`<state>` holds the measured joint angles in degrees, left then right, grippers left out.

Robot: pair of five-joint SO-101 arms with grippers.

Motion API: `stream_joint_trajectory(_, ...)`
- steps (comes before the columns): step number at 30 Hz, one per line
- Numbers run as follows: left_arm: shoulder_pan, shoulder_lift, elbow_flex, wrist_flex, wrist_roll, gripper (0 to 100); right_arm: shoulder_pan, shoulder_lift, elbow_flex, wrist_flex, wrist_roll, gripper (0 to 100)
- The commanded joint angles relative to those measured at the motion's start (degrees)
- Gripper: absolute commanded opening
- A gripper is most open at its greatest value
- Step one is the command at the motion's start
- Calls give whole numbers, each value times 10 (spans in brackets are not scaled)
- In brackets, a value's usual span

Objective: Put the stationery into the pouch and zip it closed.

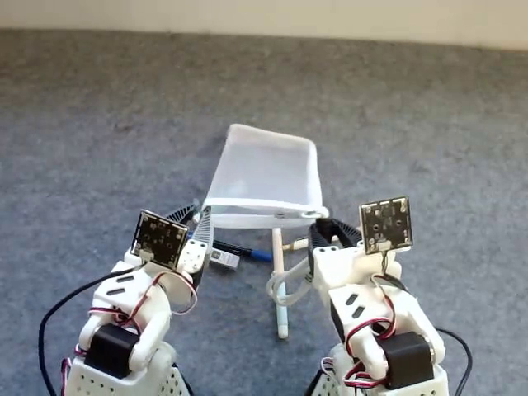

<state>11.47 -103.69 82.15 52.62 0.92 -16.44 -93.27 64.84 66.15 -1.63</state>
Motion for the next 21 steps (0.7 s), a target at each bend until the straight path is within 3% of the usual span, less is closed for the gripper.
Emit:
stream_joint_trajectory(1,-19,2,-44,17,-2,63,15,-5,-42,-3,4,5)
stream_joint_trajectory(21,-54,2,-52,22,17,62,59,-5,-42,-15,4,5)
